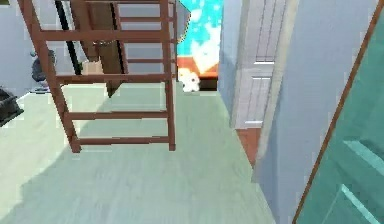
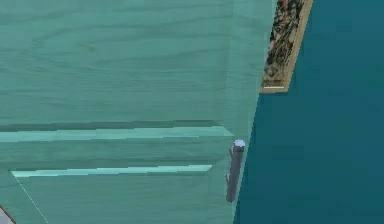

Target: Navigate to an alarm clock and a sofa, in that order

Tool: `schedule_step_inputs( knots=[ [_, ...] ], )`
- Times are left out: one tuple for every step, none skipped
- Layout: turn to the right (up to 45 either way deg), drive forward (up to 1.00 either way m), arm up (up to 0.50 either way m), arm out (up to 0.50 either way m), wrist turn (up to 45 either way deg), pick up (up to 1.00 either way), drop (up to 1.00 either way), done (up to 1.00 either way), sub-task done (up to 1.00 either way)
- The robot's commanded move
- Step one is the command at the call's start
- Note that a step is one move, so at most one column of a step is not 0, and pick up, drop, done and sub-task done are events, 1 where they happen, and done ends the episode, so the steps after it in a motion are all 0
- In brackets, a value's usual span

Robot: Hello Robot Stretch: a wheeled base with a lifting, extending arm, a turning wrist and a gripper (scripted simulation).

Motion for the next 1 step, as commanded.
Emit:
schedule_step_inputs(
  knots=[
    [-3.0, 0.00, 0.00, 0.00, 0.0, 0.00, 0.00, 0.00, 0.00]
  ],
)
